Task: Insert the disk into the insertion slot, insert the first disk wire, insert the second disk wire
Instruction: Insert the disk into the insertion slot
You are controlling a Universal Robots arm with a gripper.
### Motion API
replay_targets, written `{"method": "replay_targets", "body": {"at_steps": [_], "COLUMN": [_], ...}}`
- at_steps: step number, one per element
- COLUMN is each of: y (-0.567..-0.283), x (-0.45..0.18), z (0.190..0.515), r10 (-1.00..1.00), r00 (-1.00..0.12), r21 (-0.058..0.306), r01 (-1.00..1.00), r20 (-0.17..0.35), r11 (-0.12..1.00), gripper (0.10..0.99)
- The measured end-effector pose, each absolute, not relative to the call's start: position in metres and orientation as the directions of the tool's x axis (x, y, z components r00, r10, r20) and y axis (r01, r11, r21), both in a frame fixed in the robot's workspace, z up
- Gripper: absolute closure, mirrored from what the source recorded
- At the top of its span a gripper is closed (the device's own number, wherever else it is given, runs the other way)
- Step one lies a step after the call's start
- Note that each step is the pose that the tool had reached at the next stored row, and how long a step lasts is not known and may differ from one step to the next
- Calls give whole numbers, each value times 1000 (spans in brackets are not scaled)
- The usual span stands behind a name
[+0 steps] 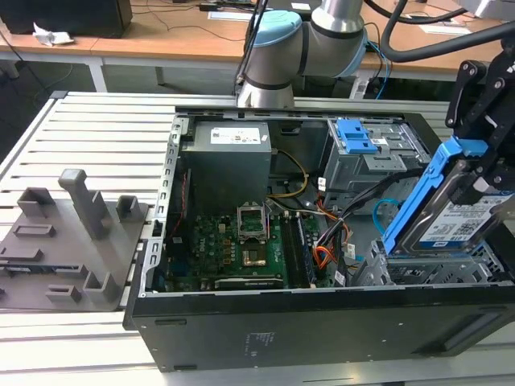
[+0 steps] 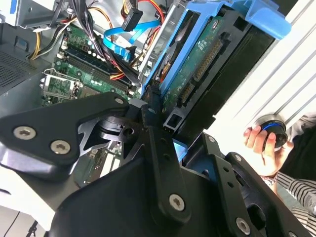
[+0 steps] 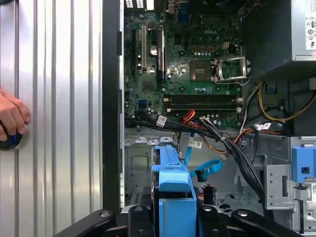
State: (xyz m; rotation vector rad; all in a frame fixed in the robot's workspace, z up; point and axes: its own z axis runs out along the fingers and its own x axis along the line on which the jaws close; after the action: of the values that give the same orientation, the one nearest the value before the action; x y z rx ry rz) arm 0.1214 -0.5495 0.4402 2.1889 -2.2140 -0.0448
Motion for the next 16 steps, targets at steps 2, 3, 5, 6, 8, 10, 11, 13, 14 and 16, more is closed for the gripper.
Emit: {"method": "replay_targets", "body": {"at_steps": [2, 3, 5, 6, 8, 10, 11, 13, 14, 16], "y": [-549, -549, -549, -549, -549, -549, -549, -549, -549, -549], "x": [121, 121, 121, 121, 121, 121, 121, 121, 121, 121], "z": [439, 438, 436, 434, 432, 427, 426, 423, 422, 419], "r10": [-1000, -1000, -1000, -1000, -1000, -1000, -1000, -1000, -1000, -1000], "r00": [-11, -11, -11, -11, -11, -11, -11, -11, -11, -11], "r21": [40, 40, 40, 40, 40, 40, 40, 40, 40, 40], "r01": [-999, -999, -999, -999, -999, -999, -999, -999, -999, -999], "r20": [-3, -4, -4, -4, -5, -4, -4, -4, -4, -4], "r11": [11, 11, 11, 11, 11, 11, 11, 11, 11, 11], "gripper": [722, 722, 722, 722, 722, 722, 722, 722, 722, 722]}}
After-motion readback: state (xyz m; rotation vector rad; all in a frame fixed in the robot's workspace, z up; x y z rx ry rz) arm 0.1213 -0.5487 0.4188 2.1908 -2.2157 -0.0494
